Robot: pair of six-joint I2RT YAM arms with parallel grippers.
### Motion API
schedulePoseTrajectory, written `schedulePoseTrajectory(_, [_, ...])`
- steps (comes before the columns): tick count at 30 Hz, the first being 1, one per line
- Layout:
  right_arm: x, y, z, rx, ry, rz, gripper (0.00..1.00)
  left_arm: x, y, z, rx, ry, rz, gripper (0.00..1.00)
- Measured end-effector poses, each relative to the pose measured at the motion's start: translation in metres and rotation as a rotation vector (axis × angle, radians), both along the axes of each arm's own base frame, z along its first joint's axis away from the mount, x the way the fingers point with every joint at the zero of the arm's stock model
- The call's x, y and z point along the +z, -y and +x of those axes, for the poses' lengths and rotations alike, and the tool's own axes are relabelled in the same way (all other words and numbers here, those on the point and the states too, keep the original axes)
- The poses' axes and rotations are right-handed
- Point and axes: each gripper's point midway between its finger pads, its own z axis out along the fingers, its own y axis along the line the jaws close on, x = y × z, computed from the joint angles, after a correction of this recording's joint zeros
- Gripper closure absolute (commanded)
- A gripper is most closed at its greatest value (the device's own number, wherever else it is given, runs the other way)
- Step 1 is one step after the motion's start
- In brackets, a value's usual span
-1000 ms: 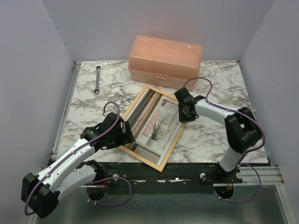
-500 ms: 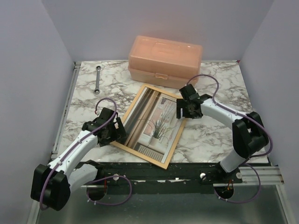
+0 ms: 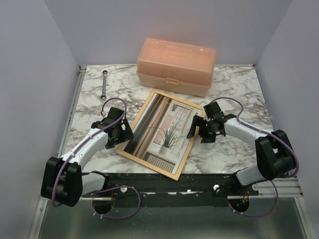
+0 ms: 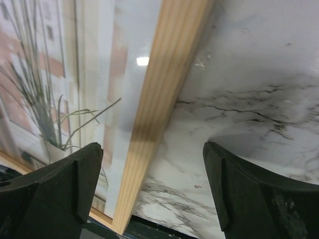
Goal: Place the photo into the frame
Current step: Adjust the photo frame at the center of the board.
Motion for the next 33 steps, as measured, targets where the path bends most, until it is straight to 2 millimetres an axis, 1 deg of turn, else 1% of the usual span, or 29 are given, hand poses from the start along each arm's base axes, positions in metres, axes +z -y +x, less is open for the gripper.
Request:
schedulePoseTrajectory(3, [0.002,-0.01,0.003,0.002,0.004,0.053,0.1,-0.011,0.001,0.005,-0.007,-0.027,0.012,0.02])
schedulePoseTrajectory(7, [0.004,-0.021,0.008,0.006,0.003,0.114,0.1,-0.023,0.006,0.005,-0.026,-0.071,-0.004,0.03])
schedulePoseTrajectory(12, [0.005,-0.033,0.017,0.018,-0.016,0.169,0.1,-0.026,0.02,0.007,-0.059,-0.064,-0.075,0.04])
schedulePoseTrajectory(18, [0.006,-0.035,0.031,0.009,-0.015,0.175,0.1,-0.025,0.025,0.003,-0.063,-0.012,-0.119,0.07])
schedulePoseTrajectory(23, [0.007,-0.03,0.047,-0.01,0.001,0.169,0.1,-0.024,0.037,-0.001,-0.087,0.018,-0.139,0.07])
schedulePoseTrajectory(26, [0.007,-0.022,0.06,-0.027,0.026,0.153,0.1,-0.025,0.051,-0.007,-0.129,0.018,-0.14,0.07])
schedulePoseTrajectory(30, [0.007,-0.006,0.079,-0.057,0.06,0.129,0.1,-0.025,0.078,-0.019,-0.192,0.0,-0.156,0.07])
schedulePoseTrajectory(33, [0.007,0.006,0.087,-0.072,0.071,0.115,0.1,-0.025,0.095,-0.025,-0.226,-0.02,-0.164,0.07])
